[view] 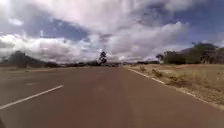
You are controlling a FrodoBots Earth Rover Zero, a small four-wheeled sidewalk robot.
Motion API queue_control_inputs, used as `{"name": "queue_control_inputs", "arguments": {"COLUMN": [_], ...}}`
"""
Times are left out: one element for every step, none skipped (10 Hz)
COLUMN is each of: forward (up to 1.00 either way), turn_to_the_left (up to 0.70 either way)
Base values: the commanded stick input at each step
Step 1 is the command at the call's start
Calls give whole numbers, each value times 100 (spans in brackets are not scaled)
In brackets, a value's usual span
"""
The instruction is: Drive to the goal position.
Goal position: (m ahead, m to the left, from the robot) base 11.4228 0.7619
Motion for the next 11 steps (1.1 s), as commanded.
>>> {"name": "queue_control_inputs", "arguments": {"forward": [70,70,70,70,70,70,70,70,70,70,70], "turn_to_the_left": [-26,-30,-33,-24,-6,-2,-1,-1,0,0,0]}}
